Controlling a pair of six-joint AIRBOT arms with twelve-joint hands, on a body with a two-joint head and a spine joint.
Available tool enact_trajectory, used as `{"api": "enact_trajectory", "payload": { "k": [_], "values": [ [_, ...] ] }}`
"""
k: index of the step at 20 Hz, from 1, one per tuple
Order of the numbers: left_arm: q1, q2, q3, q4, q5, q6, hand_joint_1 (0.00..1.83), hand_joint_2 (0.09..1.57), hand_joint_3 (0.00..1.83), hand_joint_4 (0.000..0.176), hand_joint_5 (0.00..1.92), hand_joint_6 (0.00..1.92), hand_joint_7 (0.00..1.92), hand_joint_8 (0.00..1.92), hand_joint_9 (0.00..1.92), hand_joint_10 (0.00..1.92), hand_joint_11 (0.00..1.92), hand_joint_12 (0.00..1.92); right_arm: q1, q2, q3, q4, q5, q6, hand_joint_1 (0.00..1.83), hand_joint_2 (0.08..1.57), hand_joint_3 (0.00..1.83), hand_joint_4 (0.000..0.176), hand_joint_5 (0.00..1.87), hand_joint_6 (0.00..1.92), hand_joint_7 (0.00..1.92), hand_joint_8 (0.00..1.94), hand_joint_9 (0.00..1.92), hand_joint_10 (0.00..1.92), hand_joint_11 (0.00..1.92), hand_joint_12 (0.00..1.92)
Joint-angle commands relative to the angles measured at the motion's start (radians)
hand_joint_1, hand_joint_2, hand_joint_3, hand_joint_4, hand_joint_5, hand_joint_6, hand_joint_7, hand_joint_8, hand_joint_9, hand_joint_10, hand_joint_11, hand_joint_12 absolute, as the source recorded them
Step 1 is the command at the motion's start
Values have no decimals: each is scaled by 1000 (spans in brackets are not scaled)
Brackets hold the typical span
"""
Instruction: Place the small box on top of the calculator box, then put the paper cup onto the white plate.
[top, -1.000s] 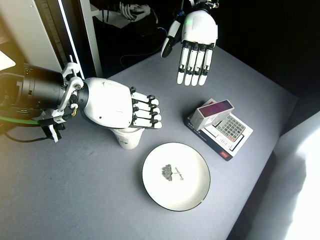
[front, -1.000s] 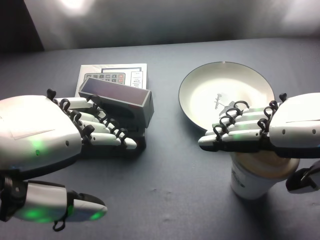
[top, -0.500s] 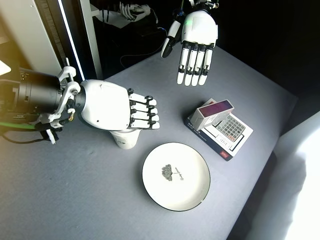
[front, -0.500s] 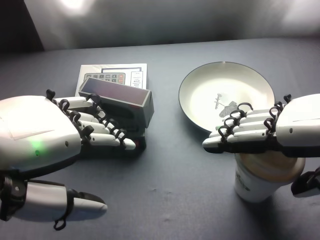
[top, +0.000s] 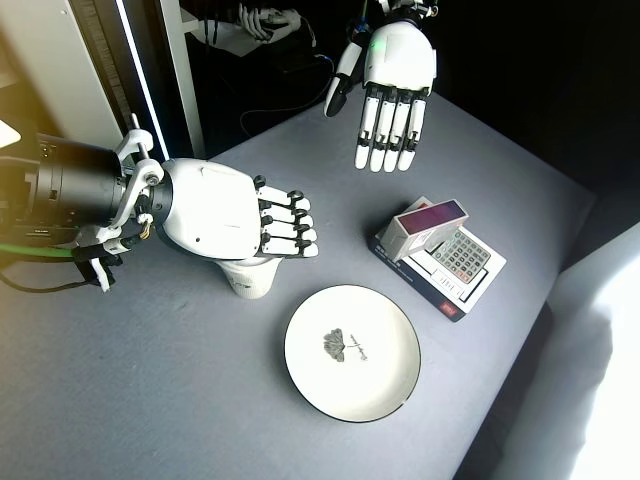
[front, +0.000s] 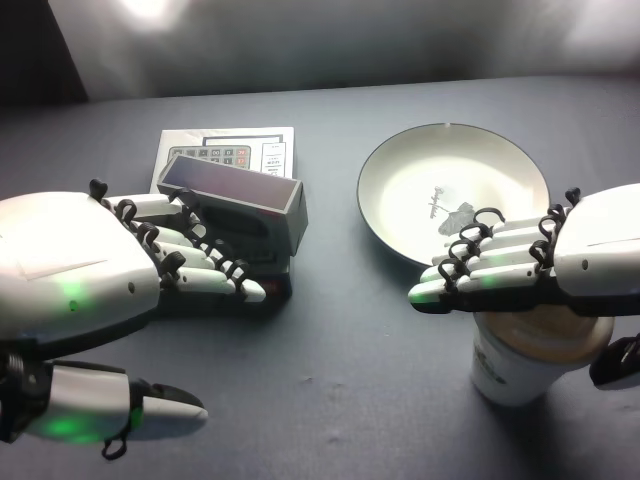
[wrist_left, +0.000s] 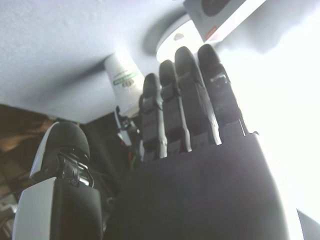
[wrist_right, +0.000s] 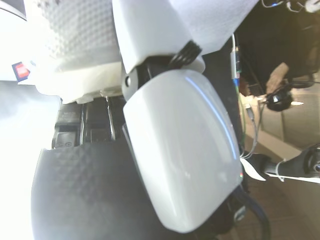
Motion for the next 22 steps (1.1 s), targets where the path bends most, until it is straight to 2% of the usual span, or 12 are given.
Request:
{"api": "enact_trajectory", "payload": {
  "k": [1,12,22],
  "values": [
    [-11,7,6,-15,-86,-4,251,1255,1,0,363,0,407,0,414,1,65,659,1,12,8,6,10,-6,1502,1020,9,0,0,0,0,0,0,0,0,0],
    [-13,8,6,-18,-86,-5,238,1269,3,0,331,1,382,0,391,0,37,653,-2,14,15,6,21,-20,1532,1029,6,0,0,0,0,0,0,0,0,0],
    [-15,8,10,-17,-86,-5,269,1262,0,0,371,9,423,12,436,12,92,667,1,15,15,6,22,-27,1567,1049,12,0,0,0,0,0,0,0,0,0]
  ]
}}
